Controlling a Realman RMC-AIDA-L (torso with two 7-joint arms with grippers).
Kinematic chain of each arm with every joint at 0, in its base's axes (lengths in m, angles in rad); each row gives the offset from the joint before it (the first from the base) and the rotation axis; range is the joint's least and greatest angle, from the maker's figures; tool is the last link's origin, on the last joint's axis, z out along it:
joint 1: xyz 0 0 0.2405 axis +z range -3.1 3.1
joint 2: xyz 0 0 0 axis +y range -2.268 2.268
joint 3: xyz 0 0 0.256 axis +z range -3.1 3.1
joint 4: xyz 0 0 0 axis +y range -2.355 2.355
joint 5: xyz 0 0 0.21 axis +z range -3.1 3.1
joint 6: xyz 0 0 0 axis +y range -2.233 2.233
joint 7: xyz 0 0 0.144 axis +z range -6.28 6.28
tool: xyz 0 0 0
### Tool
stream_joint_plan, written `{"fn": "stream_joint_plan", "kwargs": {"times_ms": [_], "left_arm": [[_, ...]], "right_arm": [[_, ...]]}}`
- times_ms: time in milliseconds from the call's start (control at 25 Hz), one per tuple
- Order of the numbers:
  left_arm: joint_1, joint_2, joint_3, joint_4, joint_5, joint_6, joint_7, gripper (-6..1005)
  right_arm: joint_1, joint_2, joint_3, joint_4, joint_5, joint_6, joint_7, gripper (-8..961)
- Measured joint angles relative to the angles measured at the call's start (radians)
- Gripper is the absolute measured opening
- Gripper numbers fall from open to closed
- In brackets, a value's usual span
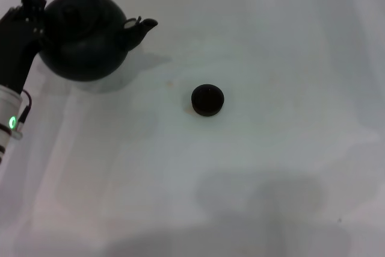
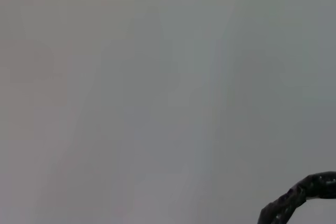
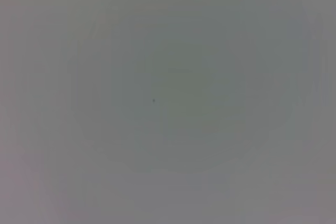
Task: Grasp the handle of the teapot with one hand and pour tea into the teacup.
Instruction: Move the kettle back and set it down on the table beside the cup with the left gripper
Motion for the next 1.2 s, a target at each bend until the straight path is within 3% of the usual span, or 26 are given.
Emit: {"fn": "stream_joint_plan", "kwargs": {"times_ms": [200, 560, 1200], "left_arm": [[0.058, -0.003, -0.001, 0.095, -0.079, -0.003, 0.041, 116], [0.085, -0.006, 0.001, 0.146, -0.175, -0.05, 0.041, 116], [0.017, -0.005, 0.003, 0.128, -0.19, -0.168, 0.047, 115]], "right_arm": [[0.011, -0.002, 0.0, -0.007, 0.0, -0.011, 0.0, 842], [0.026, -0.003, -0.012, -0.033, -0.004, -0.021, 0.0, 842], [0.025, -0.003, -0.008, -0.033, -0.002, -0.036, -0.004, 842]]}}
